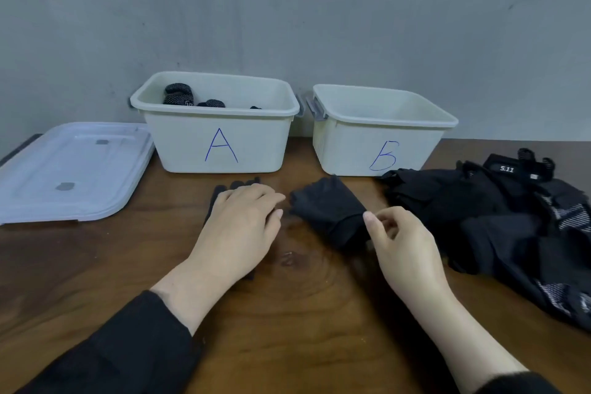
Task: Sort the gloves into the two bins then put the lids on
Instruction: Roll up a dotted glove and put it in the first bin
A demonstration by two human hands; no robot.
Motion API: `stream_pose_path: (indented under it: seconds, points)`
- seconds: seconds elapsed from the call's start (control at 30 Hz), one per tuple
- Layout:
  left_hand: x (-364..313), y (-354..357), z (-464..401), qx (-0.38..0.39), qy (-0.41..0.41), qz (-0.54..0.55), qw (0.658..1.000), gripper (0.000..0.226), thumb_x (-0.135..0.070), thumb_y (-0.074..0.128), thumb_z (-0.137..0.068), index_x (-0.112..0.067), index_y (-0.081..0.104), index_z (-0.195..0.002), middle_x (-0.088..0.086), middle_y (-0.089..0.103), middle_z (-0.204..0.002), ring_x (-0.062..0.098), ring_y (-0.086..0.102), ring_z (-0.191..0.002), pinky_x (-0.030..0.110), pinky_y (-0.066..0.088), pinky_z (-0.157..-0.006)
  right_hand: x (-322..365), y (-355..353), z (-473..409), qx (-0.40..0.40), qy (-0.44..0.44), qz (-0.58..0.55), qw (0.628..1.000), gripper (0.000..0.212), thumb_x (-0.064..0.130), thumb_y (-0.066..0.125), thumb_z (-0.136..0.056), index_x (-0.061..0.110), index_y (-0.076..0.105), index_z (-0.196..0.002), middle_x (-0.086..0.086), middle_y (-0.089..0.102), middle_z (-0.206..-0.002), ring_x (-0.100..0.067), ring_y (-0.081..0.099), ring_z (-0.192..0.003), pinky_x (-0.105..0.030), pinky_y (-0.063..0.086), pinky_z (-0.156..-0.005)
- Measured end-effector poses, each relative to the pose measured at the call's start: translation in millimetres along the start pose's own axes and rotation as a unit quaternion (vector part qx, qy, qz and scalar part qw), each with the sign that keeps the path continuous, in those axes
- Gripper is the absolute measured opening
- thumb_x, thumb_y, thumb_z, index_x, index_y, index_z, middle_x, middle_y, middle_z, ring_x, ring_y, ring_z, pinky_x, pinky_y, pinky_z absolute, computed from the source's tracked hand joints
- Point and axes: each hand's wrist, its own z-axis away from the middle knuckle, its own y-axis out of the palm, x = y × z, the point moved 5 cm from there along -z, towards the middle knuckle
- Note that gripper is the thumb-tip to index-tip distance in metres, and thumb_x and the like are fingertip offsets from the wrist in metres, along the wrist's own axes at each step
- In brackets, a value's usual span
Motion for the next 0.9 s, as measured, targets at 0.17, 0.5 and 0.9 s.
stream_pose_path:
  seconds: [0.17, 0.5, 0.9]
  points:
    - [-28, 4, 2, 0.018, 0.065, 0.005, 0.998, 0.039, -0.035, 0.045, -0.101, -0.027, 0.055, -0.138, -0.01, 0.058, -0.13, 0.012, 0.05, -0.12, 0.034, 0.036, -0.104, 5, 3, 11, 0.05, -0.206, 0.072, 0.975, 0.029, 0.039, 0.052, -0.1, 0.028, 0.067, -0.122, 0.021, 0.055, -0.128, -0.001, 0.052, -0.117, -0.015, 0.04, -0.098]
    - [-52, 47, 5, 0.133, 0.114, -0.029, 0.984, 0.047, -0.052, 0.034, -0.102, -0.035, 0.051, -0.142, -0.012, 0.044, -0.15, 0.012, 0.026, -0.146, 0.039, 0.011, -0.12, 0, 0, 14, 0.071, -0.215, 0.034, 0.973, 0.024, 0.024, 0.056, -0.102, 0.019, 0.074, -0.117, 0.016, 0.068, -0.117, 0.001, 0.058, -0.113, -0.008, 0.04, -0.099]
    - [-66, 54, -3, 0.1, 0.117, -0.023, 0.988, 0.051, -0.054, 0.027, -0.099, -0.037, 0.074, -0.108, -0.019, 0.066, -0.12, 0.006, 0.052, -0.126, 0.039, 0.026, -0.114, -4, -3, 13, 0.037, -0.194, 0.011, 0.98, 0.024, 0.029, 0.053, -0.104, 0.018, 0.074, -0.106, 0.011, 0.069, -0.105, -0.006, 0.061, -0.099, -0.029, 0.051, -0.089]
